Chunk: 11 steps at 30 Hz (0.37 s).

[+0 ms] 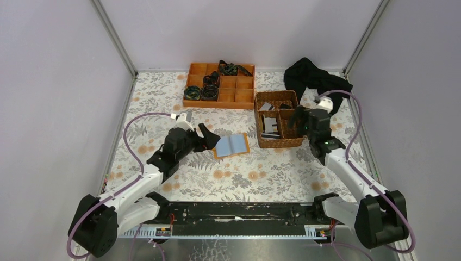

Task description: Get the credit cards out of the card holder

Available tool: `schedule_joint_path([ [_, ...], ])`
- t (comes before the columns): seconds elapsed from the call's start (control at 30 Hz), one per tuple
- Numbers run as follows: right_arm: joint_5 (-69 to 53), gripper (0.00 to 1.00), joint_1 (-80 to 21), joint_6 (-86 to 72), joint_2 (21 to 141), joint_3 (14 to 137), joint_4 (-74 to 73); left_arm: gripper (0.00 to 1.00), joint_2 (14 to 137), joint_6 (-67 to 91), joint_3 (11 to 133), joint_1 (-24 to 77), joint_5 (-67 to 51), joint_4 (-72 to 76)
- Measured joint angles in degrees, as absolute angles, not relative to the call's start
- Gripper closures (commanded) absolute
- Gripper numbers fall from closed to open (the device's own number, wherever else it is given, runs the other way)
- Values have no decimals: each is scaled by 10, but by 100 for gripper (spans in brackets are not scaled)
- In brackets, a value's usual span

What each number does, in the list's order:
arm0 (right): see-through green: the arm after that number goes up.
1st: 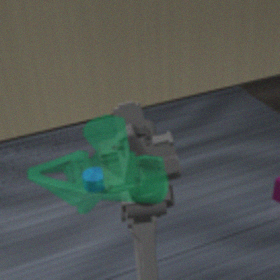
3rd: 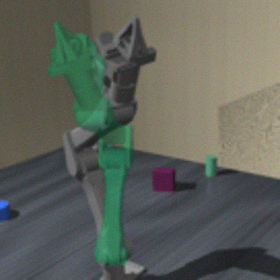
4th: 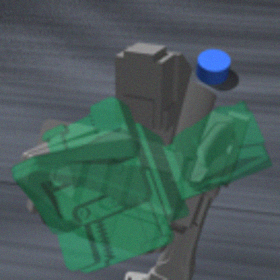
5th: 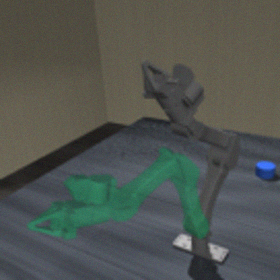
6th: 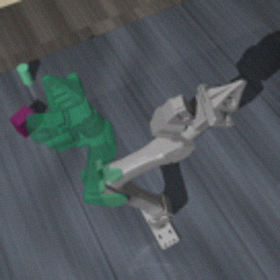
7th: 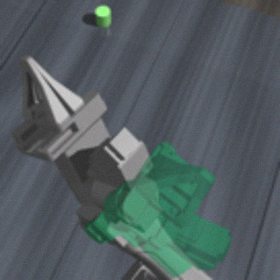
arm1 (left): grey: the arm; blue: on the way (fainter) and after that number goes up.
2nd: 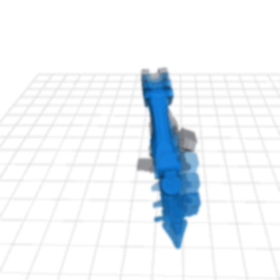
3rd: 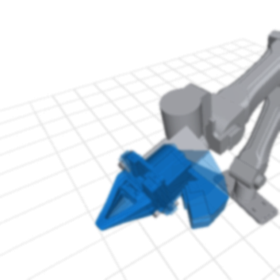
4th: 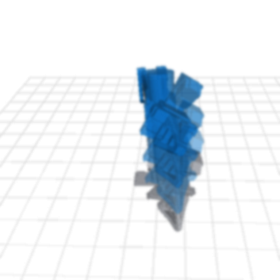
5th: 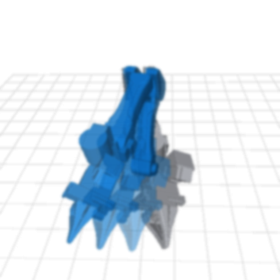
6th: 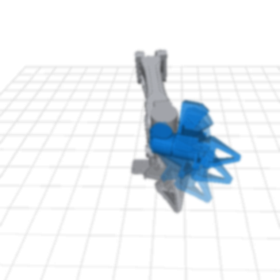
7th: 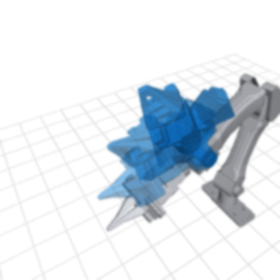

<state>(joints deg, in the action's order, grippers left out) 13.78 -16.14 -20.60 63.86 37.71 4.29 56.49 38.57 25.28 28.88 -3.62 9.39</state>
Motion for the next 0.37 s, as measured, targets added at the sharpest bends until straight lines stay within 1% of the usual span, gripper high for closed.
schedule_joint_path([
  [0.1, 114, 1, -110, -226, 623, 346, 42, 11, 567, 386, 253, 289, -36, 95],
  [0.37, 67, 1, -95, -246, 627, 335, 37, 13, 582, 384, 253, 289, -38, 98],
])
